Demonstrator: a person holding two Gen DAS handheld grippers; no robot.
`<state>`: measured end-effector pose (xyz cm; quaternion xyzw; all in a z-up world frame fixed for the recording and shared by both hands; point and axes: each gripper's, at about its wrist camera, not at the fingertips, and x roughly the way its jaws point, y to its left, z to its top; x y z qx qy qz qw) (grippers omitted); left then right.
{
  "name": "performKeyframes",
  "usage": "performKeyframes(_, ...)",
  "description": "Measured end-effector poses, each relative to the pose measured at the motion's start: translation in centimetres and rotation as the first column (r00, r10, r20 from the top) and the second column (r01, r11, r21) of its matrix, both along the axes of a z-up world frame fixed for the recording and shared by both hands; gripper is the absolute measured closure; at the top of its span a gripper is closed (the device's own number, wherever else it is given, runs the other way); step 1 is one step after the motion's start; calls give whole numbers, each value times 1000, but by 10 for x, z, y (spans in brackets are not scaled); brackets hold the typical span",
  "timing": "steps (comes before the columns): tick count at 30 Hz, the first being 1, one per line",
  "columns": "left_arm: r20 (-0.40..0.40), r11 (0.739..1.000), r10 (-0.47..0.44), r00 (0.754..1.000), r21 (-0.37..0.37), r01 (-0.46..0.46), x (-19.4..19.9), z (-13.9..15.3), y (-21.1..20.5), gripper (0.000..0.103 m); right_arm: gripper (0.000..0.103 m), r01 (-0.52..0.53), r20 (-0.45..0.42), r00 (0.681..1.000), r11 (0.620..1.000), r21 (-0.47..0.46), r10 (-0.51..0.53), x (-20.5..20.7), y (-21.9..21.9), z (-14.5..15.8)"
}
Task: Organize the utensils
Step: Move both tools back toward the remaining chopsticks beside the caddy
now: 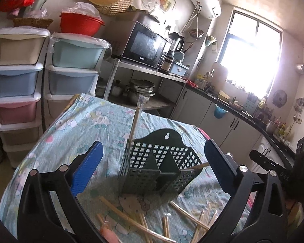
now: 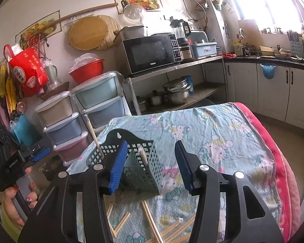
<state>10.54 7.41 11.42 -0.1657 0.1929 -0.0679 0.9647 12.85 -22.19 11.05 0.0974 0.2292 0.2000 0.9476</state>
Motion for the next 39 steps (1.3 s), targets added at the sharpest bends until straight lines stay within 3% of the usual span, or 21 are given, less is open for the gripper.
performKeyframes(25, -152, 998, 45, 987, -43, -52, -22, -59, 18, 11, 56, -72, -91, 994, 994, -86, 64, -29, 16, -40)
performKeyframes(32, -212, 996, 54, 976, -59, -68, -15, -78, 27, 11, 56, -115, -135, 986, 985, -126, 98, -23, 34, -57)
performKeyframes(39, -316, 992, 51, 947, -94, -85, 2, -109, 40, 11, 59, -154, -211, 971, 972, -180, 115, -11, 56, -82)
